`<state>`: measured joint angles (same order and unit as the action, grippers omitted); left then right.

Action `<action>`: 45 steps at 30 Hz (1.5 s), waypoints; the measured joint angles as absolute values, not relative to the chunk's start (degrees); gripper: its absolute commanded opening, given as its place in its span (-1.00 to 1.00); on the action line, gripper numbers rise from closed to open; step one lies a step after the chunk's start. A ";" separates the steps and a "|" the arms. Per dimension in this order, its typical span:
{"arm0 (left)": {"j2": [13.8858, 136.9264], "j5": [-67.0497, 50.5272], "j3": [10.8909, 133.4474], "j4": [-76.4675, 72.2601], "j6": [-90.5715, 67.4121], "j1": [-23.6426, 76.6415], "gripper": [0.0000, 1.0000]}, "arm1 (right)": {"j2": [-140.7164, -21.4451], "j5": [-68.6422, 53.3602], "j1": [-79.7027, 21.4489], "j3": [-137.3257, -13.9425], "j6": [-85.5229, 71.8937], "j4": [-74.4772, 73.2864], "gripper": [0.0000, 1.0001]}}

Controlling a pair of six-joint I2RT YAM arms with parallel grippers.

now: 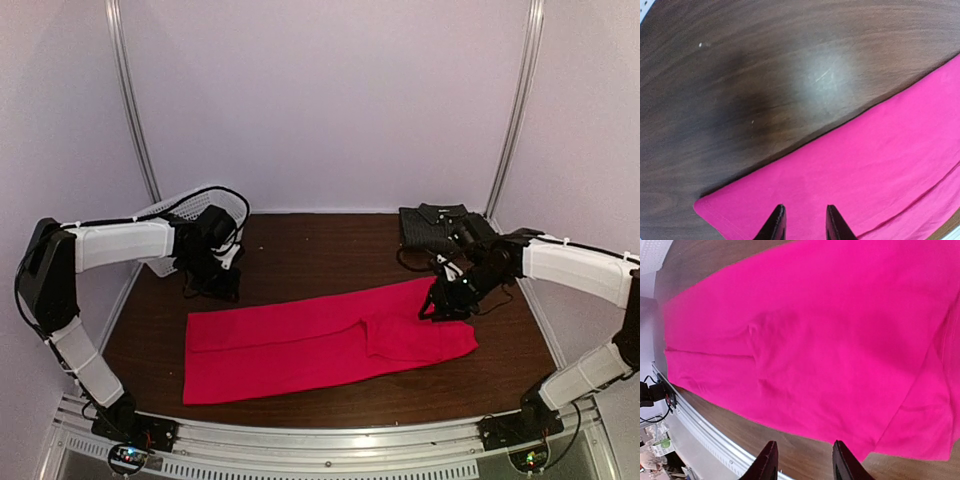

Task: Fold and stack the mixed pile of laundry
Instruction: Adjust the rectangle-folded T-shirt at the center of the board.

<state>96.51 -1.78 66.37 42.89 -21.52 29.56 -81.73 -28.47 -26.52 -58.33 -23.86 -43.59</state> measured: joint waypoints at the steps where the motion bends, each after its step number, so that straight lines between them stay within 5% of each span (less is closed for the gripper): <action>1: 96.36 -1.91 67.18 42.63 -21.50 29.89 -0.42 | -78.87 -29.45 -26.52 -54.96 -25.41 -43.70 -0.23; 8: 96.20 -2.42 67.77 42.59 -21.50 30.87 -0.41 | -72.38 -32.75 -26.48 -38.33 -35.16 -42.96 -0.22; 20: 96.20 -2.37 67.77 43.40 -21.39 31.24 -0.41 | -72.86 -32.49 -24.34 -35.51 -39.33 -38.33 -0.31; 35: 96.23 -1.45 67.79 44.40 -19.84 31.24 -0.39 | -76.20 -31.70 -22.76 -35.48 -39.16 -35.99 -0.98; 45: 97.03 0.12 67.92 44.86 -18.76 31.24 -0.39 | -77.03 -31.73 -22.74 -35.57 -39.07 -35.75 -1.00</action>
